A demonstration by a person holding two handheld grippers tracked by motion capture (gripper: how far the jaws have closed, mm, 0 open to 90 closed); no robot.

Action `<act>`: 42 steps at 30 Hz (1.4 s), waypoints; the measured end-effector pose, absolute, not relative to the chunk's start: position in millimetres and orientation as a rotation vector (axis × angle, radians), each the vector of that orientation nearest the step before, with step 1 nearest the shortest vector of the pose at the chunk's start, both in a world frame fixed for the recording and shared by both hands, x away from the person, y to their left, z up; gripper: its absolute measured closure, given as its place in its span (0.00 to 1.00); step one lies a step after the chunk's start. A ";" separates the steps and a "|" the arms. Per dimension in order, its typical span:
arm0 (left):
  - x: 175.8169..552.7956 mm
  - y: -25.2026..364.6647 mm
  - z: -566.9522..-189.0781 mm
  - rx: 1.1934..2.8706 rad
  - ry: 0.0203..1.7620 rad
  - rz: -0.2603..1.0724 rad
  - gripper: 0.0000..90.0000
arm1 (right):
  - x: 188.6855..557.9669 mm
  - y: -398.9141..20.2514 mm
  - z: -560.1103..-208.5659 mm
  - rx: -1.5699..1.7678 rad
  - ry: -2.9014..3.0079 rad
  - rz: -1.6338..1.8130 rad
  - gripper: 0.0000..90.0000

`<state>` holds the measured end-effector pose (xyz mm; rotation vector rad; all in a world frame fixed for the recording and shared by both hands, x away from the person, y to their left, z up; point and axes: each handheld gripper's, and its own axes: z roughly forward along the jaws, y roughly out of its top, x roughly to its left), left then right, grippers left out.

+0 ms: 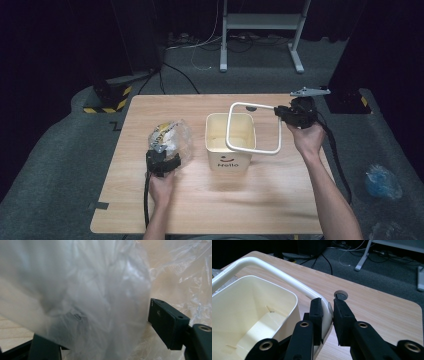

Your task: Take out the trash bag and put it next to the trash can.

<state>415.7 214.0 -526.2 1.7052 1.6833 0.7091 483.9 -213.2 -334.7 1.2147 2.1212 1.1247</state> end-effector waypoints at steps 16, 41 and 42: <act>415.7 214.1 -526.2 1.704 1.684 0.708 0.33 | 488.0 -196.9 -330.1 1.186 2.142 1.122 0.87; 415.7 213.6 -525.9 1.711 1.684 0.712 0.33 | 495.3 -174.8 -327.9 1.156 2.172 1.125 0.87; 415.7 213.7 -526.0 1.711 1.684 0.711 0.33 | 496.0 -172.8 -327.2 1.152 2.175 1.125 0.87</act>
